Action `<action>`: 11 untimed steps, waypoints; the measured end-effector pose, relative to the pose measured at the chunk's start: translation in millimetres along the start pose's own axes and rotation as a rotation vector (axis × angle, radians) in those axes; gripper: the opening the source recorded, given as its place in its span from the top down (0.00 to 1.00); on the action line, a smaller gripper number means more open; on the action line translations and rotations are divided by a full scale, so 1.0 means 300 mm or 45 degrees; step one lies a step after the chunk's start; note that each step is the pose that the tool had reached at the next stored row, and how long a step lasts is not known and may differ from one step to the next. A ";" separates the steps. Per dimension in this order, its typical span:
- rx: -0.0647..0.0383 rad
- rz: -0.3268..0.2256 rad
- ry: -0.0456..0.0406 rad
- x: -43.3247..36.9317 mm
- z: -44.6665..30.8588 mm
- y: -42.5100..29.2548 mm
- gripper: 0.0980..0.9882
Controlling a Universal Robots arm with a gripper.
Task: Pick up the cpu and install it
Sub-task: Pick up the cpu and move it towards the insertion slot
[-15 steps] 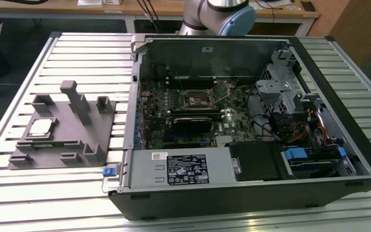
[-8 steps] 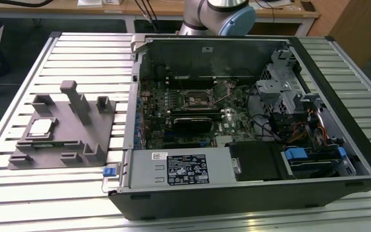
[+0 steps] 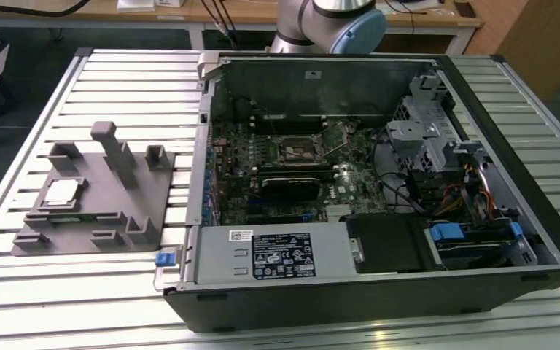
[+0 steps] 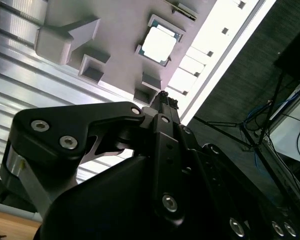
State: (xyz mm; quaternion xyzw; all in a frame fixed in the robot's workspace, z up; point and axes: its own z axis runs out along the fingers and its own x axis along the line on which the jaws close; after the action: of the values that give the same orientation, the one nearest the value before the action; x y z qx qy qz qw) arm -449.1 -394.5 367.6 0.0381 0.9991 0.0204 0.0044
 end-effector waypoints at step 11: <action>0.001 -0.002 0.016 0.000 0.063 -0.006 0.99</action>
State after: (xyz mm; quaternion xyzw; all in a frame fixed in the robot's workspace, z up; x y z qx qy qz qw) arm -449.1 -395.6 348.6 0.0372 0.9991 0.0202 -0.0018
